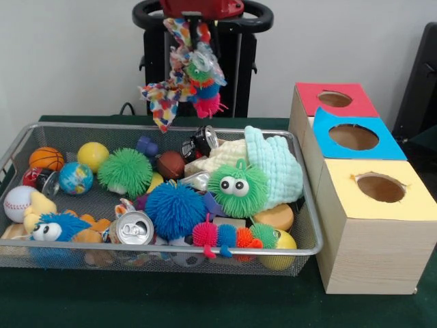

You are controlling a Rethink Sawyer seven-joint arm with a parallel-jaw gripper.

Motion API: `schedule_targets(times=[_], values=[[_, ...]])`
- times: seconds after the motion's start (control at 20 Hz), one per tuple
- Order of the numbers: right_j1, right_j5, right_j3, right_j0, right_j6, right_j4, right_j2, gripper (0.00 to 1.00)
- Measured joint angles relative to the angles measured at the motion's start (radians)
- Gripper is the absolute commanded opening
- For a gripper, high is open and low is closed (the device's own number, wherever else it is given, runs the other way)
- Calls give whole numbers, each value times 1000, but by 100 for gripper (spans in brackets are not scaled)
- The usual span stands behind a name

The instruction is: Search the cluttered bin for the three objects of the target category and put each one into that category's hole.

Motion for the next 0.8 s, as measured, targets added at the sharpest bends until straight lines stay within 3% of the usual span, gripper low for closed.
schedule_targets(times=[0.25, 0.5, 0.8], values=[[-6, -22, -35, 154, 124, -19, -132, 0], [-18, -8, -95, 227, 189, -52, -232, 0], [-28, 25, -192, 280, 206, -72, -346, 0]])
